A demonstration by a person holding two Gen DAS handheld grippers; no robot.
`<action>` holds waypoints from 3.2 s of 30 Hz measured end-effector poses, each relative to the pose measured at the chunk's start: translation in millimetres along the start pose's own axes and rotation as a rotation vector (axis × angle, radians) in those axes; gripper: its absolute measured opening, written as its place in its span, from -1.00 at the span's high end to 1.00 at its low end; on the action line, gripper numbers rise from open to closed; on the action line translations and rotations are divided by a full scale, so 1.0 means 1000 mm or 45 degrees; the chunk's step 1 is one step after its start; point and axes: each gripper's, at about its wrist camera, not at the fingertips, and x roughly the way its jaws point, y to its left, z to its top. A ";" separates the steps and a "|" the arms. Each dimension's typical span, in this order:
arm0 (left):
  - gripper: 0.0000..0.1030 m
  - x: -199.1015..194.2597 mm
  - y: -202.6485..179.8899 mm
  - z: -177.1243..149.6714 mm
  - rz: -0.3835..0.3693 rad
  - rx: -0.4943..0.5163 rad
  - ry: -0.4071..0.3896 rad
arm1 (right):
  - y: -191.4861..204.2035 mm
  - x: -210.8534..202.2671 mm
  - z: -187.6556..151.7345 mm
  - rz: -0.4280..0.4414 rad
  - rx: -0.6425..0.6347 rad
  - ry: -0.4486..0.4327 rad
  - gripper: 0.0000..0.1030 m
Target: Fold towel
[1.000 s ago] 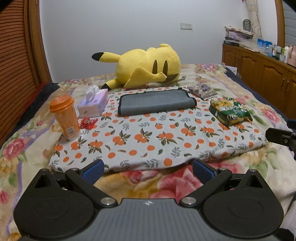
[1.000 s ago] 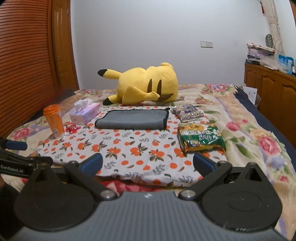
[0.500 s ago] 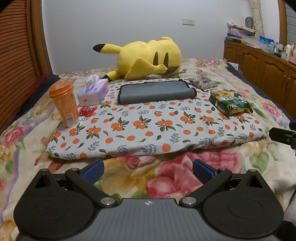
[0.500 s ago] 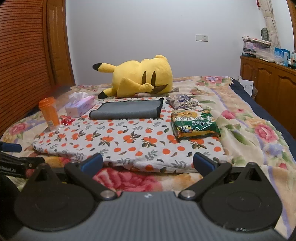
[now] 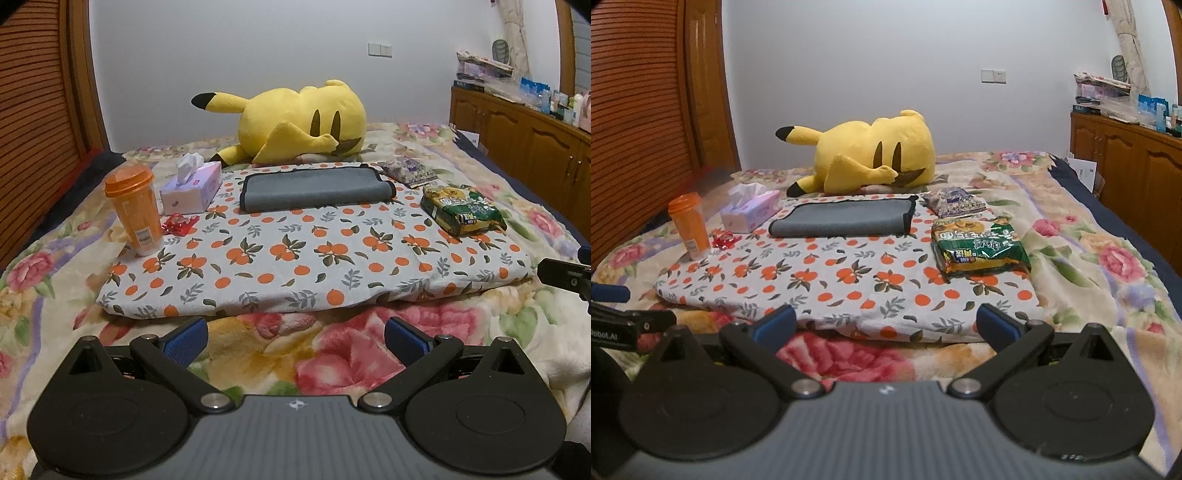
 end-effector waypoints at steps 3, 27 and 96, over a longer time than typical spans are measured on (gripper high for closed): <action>-1.00 -0.002 0.000 0.000 0.000 -0.001 -0.015 | -0.001 -0.001 0.000 -0.003 0.004 -0.007 -1.00; -1.00 -0.014 0.003 0.008 -0.008 -0.028 -0.118 | -0.004 -0.010 0.005 -0.007 0.016 -0.109 -1.00; -1.00 -0.031 0.004 0.015 0.004 -0.013 -0.249 | -0.009 -0.026 0.013 -0.045 0.012 -0.260 -1.00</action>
